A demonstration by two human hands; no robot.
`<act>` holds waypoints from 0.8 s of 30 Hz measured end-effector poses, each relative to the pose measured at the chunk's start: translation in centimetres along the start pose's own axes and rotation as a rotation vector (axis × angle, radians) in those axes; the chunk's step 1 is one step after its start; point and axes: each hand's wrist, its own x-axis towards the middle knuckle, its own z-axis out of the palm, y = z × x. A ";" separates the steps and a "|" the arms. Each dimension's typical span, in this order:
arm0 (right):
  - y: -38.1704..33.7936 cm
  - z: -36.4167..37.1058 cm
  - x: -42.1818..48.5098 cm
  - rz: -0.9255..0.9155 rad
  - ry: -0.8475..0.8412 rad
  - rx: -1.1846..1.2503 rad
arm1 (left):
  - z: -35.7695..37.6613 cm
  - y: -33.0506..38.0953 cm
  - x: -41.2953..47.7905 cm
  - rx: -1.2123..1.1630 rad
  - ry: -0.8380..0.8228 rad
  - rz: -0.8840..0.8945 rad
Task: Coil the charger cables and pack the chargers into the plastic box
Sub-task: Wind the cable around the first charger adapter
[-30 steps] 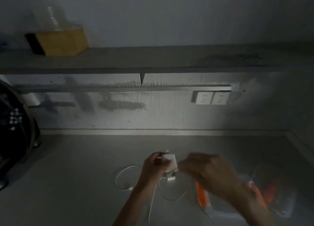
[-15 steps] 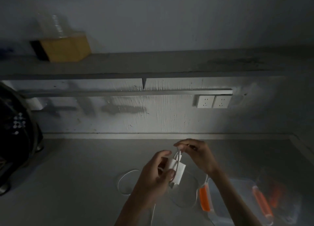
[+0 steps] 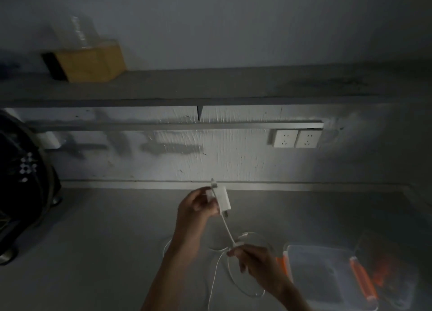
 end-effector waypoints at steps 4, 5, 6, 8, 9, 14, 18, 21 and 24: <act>-3.0 -0.6 -2.4 -0.067 -0.045 -0.055 | 0.7 -2.0 2.0 0.070 0.139 -0.011; -3.8 -1.0 -2.7 -0.099 -0.049 -0.123 | 1.0 -2.5 2.1 0.110 0.141 -0.018; -4.6 -1.6 -2.9 -0.144 -0.047 -0.233 | 1.4 -3.3 2.1 0.115 0.129 -0.028; -5.8 -2.9 -3.1 -0.247 0.007 -0.487 | 2.2 -4.5 1.7 0.132 0.108 -0.049; -6.3 -3.8 -3.0 -0.303 0.057 -0.577 | 2.5 -5.0 1.4 0.159 0.083 -0.039; -9.5 -9.7 -1.0 -0.609 0.233 -0.878 | 4.1 -5.0 -2.2 0.279 -0.201 0.105; -10.8 -12.8 1.5 -0.698 0.341 -0.768 | 4.8 -2.2 -5.1 0.275 -0.373 0.189; -8.5 -12.9 3.5 -0.579 0.263 -0.381 | 4.0 0.4 -6.1 0.256 -0.409 0.254; -4.9 -11.1 4.5 -0.414 0.038 0.164 | 3.2 1.6 -6.5 0.282 -0.434 0.285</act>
